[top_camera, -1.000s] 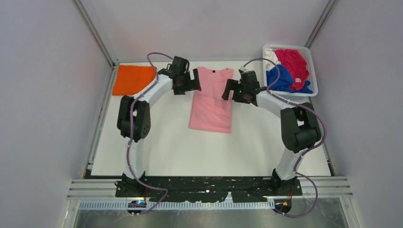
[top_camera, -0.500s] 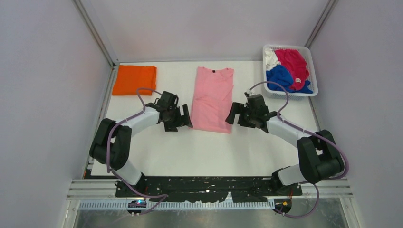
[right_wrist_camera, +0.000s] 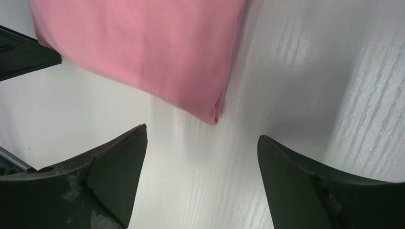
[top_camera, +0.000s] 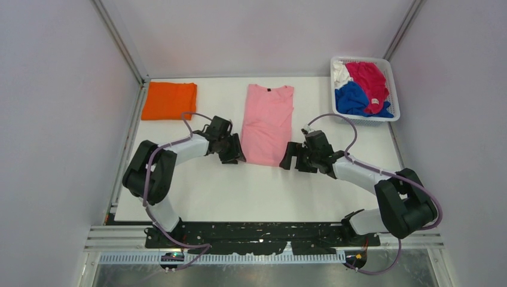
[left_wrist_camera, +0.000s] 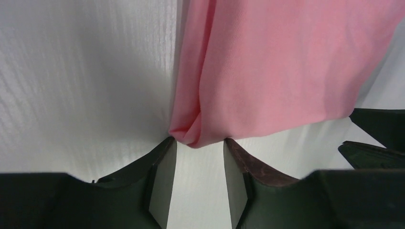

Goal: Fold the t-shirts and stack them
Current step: Grab one side of the 2/3 rectangular tshirt with both arms

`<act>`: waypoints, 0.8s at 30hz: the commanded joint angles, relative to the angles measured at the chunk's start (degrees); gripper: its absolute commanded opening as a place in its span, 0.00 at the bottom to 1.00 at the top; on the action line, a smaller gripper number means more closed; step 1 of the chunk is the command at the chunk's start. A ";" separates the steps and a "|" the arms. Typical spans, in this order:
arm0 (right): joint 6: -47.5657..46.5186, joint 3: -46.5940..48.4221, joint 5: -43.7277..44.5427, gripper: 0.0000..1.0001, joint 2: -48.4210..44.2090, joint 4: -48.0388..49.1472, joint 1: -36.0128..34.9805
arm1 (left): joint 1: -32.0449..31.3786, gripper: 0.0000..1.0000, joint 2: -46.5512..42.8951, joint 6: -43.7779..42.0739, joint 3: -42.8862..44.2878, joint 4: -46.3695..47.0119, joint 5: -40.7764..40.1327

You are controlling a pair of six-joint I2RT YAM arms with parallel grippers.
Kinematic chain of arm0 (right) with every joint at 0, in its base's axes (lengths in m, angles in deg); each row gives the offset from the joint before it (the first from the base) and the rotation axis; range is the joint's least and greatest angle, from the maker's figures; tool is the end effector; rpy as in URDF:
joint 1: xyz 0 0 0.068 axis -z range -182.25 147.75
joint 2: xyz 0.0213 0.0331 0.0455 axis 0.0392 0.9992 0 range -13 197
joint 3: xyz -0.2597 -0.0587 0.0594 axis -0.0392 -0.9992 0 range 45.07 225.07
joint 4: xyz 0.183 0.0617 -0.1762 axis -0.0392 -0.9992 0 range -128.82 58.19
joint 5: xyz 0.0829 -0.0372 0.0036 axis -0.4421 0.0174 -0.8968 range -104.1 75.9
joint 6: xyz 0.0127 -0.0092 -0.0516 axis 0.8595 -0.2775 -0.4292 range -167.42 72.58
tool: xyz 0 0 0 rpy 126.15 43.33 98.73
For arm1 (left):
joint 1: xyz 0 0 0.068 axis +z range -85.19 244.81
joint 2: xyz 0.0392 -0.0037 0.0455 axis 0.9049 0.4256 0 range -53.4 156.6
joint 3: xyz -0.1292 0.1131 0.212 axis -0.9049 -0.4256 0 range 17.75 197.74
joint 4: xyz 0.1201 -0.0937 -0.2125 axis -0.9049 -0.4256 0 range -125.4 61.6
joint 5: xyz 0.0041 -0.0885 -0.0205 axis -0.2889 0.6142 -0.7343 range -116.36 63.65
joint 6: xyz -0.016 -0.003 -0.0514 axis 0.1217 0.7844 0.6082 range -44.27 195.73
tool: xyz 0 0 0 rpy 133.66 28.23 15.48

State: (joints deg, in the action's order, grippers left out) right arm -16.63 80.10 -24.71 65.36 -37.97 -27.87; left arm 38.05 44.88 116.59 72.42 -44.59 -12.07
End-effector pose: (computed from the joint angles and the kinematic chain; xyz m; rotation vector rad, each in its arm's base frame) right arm 0.2288 0.1170 0.1647 0.0273 2.5280 0.6475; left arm 0.2920 -0.1571 0.1554 -0.2456 2.7460 -0.7007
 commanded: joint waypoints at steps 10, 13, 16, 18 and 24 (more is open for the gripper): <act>0.37 1.49 2.50 0.66 5.52 5.64 -2.37 | -1.27 0.00 5.44 -0.05 3.59 -2.05 -2.95; 0.33 2.21 3.46 0.61 6.58 5.79 -2.84 | -1.27 0.00 5.46 -0.07 3.46 -1.92 -2.93; 0.33 3.00 3.32 0.42 7.93 5.75 -3.49 | -1.27 0.00 5.32 -0.07 3.50 -2.13 -3.00; 0.20 3.26 4.73 0.35 8.14 5.20 -4.38 | -1.27 0.00 5.02 -0.03 3.39 -2.36 -3.09; -0.16 2.47 5.61 0.07 6.80 2.46 -6.67 | -1.72 0.00 0.96 0.91 0.10 -1.88 -3.50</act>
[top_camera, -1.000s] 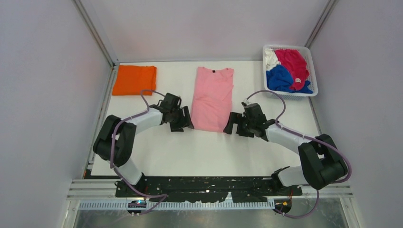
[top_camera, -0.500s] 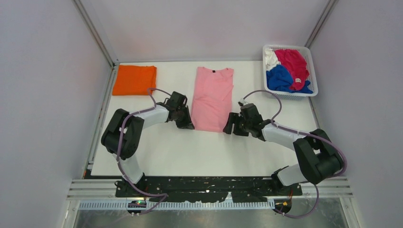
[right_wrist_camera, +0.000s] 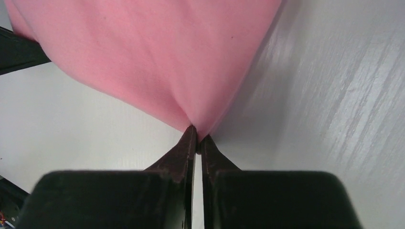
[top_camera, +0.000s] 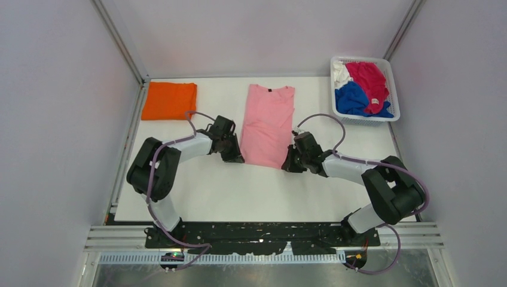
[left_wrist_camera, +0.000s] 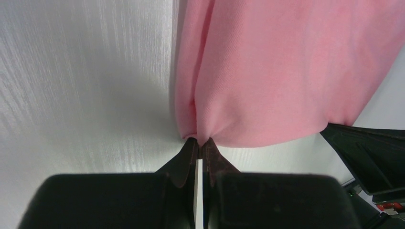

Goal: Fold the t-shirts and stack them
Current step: Grab one side of the 2/3 rectangular tshirt with both arms, then fold the long partially folded tshirt into a neat square

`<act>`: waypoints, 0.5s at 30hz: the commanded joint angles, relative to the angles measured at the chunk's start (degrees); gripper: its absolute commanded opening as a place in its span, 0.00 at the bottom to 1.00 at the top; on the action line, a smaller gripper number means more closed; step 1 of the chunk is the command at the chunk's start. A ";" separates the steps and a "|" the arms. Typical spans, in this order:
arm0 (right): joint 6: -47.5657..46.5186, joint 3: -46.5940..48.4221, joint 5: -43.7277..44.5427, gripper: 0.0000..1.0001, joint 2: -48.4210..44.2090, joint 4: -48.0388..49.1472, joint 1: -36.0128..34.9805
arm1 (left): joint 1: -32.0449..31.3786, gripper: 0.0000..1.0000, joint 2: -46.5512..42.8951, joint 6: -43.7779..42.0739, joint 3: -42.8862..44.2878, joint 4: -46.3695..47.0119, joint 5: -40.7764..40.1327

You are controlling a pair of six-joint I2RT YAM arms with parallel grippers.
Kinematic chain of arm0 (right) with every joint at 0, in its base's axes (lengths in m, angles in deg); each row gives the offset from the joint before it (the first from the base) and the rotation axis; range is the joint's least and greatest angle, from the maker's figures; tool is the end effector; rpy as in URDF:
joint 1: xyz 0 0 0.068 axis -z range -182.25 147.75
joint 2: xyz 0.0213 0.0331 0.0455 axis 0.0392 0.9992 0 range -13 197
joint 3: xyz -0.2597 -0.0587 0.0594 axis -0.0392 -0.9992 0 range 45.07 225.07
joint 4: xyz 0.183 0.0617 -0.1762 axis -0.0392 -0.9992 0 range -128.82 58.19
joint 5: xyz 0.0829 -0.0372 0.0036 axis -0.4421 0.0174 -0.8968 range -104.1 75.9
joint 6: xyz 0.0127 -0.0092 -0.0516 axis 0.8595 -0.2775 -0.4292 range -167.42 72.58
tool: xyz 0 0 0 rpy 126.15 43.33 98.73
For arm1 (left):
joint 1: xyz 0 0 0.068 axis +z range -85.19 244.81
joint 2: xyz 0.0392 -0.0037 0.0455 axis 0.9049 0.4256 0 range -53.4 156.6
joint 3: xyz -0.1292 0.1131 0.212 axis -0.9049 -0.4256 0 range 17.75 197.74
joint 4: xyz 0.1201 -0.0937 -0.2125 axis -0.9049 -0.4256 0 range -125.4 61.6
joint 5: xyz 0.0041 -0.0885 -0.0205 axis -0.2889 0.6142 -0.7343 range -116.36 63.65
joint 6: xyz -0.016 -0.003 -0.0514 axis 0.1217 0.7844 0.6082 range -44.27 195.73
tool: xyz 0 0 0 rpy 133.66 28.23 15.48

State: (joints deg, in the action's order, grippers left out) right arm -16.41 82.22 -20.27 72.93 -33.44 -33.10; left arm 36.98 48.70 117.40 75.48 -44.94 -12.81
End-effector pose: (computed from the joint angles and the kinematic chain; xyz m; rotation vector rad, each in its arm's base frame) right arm 0.2363 0.1456 0.1477 -0.0459 2.5397 0.5873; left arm 0.3015 -0.1686 0.1482 -0.2496 2.7674 -0.6819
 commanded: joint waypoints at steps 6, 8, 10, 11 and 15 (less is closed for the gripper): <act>-0.49 -3.09 -3.16 0.05 -9.84 -6.55 -6.33 | -4.85 0.00 -17.02 1.43 -13.72 -3.33 -6.89; -0.39 -4.19 -5.44 0.05 -14.40 -8.86 -8.88 | -7.73 0.00 -24.51 2.65 -17.89 -5.32 -8.70; 0.10 -5.09 -7.20 0.05 -19.50 -10.87 -11.55 | -10.91 0.00 -32.06 4.57 -21.20 -9.28 -11.62; 0.35 -5.36 -8.79 0.05 -23.03 -12.15 -13.30 | -12.26 0.00 -35.78 5.77 -22.42 -11.75 -12.80; 1.02 -4.95 -14.52 0.05 -32.57 -14.27 -16.98 | -16.83 0.00 -51.98 10.03 -25.61 -20.17 -18.10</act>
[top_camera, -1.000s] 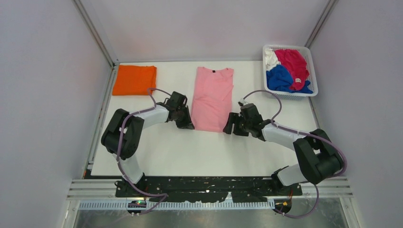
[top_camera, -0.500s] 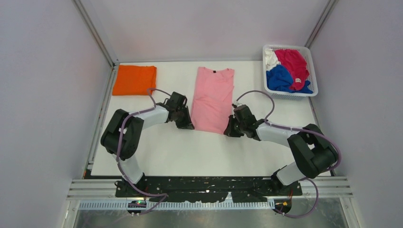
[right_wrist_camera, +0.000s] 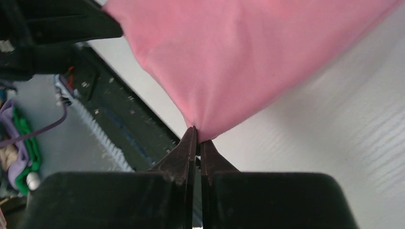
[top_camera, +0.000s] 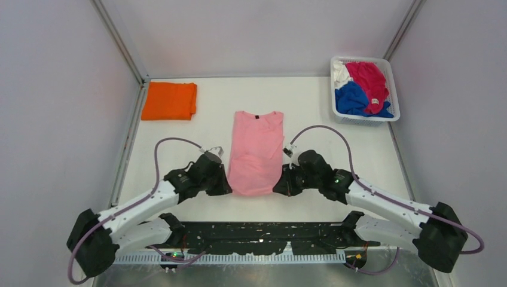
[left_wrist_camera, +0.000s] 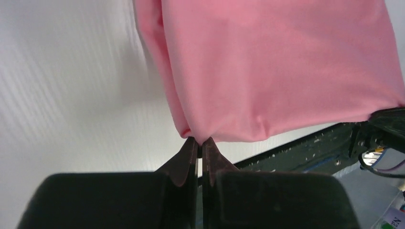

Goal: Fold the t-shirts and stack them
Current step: Fold the long partially folded tshirt into a neat square

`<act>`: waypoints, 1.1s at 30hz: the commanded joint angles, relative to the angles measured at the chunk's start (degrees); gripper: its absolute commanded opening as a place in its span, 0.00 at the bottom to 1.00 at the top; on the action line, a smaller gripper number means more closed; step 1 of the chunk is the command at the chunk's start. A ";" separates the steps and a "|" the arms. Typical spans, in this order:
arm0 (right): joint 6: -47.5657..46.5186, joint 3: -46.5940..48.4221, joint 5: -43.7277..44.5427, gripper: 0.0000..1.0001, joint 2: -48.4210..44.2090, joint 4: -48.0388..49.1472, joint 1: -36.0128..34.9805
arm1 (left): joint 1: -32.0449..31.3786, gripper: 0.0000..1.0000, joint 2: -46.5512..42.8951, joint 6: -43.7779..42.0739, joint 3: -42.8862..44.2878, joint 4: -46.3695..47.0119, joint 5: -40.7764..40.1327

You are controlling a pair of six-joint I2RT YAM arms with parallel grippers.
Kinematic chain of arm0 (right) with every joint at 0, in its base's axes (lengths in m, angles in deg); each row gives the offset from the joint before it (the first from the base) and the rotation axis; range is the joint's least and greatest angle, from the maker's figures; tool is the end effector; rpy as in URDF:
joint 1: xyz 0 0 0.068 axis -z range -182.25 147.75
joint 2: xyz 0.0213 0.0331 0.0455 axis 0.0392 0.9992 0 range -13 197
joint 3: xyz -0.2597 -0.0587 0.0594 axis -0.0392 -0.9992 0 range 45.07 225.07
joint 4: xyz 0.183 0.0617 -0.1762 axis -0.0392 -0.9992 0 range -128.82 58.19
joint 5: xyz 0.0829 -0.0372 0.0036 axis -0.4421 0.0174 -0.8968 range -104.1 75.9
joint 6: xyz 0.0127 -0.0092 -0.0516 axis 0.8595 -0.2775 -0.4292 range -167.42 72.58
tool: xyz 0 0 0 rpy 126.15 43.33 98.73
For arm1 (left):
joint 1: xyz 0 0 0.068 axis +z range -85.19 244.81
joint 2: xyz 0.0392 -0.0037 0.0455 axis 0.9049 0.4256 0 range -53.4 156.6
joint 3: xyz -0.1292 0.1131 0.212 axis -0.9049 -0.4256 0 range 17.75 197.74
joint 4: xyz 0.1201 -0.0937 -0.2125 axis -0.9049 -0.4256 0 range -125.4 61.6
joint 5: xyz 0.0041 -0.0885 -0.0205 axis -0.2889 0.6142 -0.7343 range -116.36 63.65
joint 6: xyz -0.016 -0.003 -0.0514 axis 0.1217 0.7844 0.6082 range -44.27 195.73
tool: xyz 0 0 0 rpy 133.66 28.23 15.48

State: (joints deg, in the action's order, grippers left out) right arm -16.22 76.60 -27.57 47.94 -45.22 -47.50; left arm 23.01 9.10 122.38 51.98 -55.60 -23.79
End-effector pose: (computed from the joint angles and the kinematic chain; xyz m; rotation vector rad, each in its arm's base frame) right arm 0.1450 0.1580 0.2024 -0.4310 2.4491 0.9015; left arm 0.1514 -0.1375 0.1942 -0.0944 2.6705 -0.6222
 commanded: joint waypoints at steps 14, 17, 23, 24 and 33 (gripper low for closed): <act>1.89 6.61 -5.19 0.05 -16.13 -2.81 -0.74 | -3.68 0.00 -29.09 2.90 5.93 -13.94 -14.81; 1.98 7.29 -5.91 0.05 -15.85 -2.85 3.15 | -3.19 0.00 -23.44 0.52 10.18 -13.17 -17.94; 1.50 7.88 -7.64 0.05 -12.23 -1.67 11.46 | 2.18 0.00 -13.11 -4.87 16.47 -8.08 -17.26; 1.50 7.95 -7.80 0.05 -11.20 -0.60 13.29 | 3.61 0.00 -11.54 -5.51 17.19 -6.78 -15.64; 0.11 10.26 -10.21 0.05 -3.76 3.48 22.65 | 12.97 0.00 6.16 -9.93 25.88 -1.54 -7.09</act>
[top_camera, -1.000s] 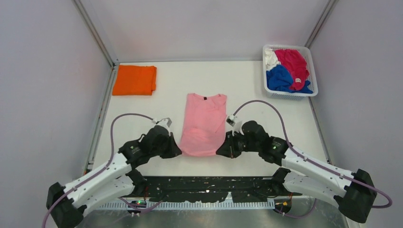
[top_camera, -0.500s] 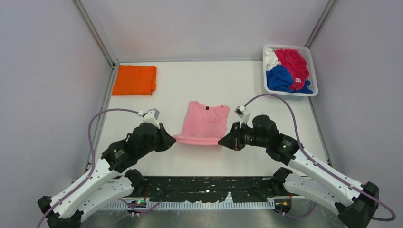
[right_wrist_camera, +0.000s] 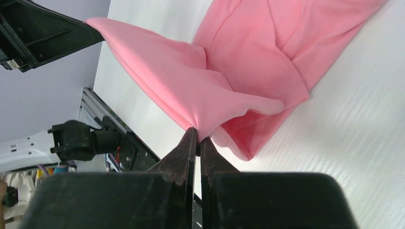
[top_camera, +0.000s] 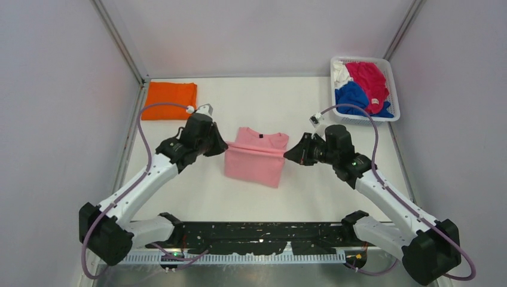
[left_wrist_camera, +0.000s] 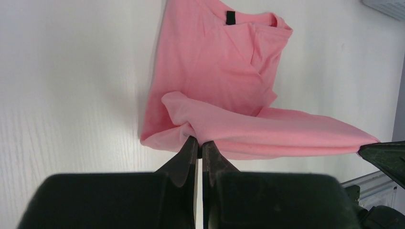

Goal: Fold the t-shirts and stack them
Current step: Fold the long partially folded tshirt into a neat square

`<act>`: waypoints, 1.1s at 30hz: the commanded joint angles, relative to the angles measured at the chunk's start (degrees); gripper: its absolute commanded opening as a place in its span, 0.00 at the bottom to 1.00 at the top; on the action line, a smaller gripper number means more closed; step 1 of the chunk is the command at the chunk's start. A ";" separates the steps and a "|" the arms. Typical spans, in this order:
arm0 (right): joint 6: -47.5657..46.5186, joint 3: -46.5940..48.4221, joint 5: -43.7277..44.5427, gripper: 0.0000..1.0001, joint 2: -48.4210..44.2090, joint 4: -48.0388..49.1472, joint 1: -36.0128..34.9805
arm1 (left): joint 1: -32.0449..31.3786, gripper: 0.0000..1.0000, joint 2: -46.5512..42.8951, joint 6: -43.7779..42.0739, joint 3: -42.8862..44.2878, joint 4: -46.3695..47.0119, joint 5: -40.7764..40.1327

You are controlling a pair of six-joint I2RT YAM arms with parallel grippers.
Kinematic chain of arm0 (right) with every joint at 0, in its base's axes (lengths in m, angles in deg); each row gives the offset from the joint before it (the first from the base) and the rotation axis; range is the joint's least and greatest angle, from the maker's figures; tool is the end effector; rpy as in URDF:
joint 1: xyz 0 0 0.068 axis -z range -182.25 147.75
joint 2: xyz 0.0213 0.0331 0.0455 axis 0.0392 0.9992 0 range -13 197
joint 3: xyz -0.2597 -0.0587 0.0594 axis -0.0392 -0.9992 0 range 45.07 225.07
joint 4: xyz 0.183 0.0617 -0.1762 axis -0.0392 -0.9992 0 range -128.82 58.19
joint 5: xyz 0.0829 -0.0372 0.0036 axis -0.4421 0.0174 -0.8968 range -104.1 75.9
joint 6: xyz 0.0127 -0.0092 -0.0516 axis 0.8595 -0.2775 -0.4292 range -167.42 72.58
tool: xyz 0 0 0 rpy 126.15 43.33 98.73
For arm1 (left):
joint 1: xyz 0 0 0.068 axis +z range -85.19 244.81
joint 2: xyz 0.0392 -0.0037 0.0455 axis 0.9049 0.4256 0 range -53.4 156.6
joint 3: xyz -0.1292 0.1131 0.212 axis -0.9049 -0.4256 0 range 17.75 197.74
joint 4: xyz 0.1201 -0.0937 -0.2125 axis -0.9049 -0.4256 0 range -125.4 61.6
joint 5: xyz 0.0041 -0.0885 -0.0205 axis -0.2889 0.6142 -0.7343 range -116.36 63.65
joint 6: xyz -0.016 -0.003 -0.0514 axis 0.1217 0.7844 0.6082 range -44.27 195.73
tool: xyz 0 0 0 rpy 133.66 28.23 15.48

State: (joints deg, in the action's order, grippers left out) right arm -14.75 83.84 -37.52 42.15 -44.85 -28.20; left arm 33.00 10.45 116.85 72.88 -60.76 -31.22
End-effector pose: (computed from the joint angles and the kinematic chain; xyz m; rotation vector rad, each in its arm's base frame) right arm 0.1863 0.1064 0.2662 -0.1368 2.2073 1.0247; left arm 0.2034 -0.1226 0.3007 -0.2358 2.3379 -0.5550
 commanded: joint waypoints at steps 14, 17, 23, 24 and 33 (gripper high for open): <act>0.80 8.89 -2.27 0.05 25.35 15.62 11.95 | 8.71 0.00 33.75 -7.98 24.99 2.30 7.90; 1.21 10.73 -2.63 0.05 30.15 16.60 12.88 | 9.06 0.00 38.58 -8.29 29.03 0.33 7.59; 2.52 14.25 -1.03 0.10 37.49 18.83 13.82 | 9.87 0.17 46.26 -8.39 35.13 -1.08 8.63; 2.73 15.01 -0.54 0.14 38.10 18.83 13.87 | 9.92 0.31 47.12 -8.50 35.97 -1.11 8.65; 2.48 19.09 0.38 0.99 40.02 15.78 14.69 | 10.19 0.96 46.86 -10.25 37.17 0.11 15.32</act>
State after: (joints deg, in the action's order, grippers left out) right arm -11.60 100.47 -37.71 83.92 -29.68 -13.58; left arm 42.99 60.68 108.02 110.67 -62.97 -20.70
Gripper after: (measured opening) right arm 0.972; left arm 0.820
